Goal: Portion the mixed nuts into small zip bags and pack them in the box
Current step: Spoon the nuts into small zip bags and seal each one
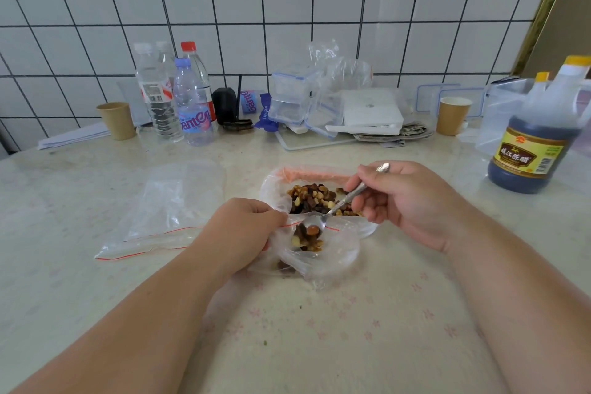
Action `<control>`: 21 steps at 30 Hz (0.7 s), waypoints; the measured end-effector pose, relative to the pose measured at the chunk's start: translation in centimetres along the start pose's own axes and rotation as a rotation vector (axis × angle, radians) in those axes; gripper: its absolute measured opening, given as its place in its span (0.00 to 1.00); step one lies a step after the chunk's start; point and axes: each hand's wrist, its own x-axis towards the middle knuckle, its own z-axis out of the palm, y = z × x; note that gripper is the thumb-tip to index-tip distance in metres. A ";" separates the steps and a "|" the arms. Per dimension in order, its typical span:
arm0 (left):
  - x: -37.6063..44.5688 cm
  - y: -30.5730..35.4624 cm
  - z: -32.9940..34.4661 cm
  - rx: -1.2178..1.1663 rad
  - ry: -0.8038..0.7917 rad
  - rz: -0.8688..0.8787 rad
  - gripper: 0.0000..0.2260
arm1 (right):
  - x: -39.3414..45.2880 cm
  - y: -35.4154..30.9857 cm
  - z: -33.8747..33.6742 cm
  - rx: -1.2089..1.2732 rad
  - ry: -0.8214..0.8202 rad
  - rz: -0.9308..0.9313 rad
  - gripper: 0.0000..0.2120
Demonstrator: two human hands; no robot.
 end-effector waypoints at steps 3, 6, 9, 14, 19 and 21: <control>0.0 -0.1 0.0 0.016 0.008 0.019 0.15 | -0.3 0.1 0.4 -0.188 -0.082 -0.103 0.12; 0.0 -0.1 0.0 0.026 0.010 0.028 0.14 | -0.7 0.2 0.5 -0.300 -0.176 -0.139 0.11; 0.0 -0.1 0.0 0.036 0.011 0.028 0.16 | -0.6 0.0 -0.1 -0.242 -0.100 -0.186 0.12; 0.0 -0.1 0.0 0.049 0.007 0.028 0.16 | 0.6 0.1 -1.5 0.021 0.328 -0.177 0.13; 0.0 -0.1 0.0 0.055 -0.001 0.038 0.15 | 0.7 0.8 -1.6 -0.461 0.501 -0.127 0.10; -0.1 -0.1 0.0 0.057 -0.001 0.045 0.16 | 0.9 1.1 -1.2 -0.626 0.476 -0.105 0.10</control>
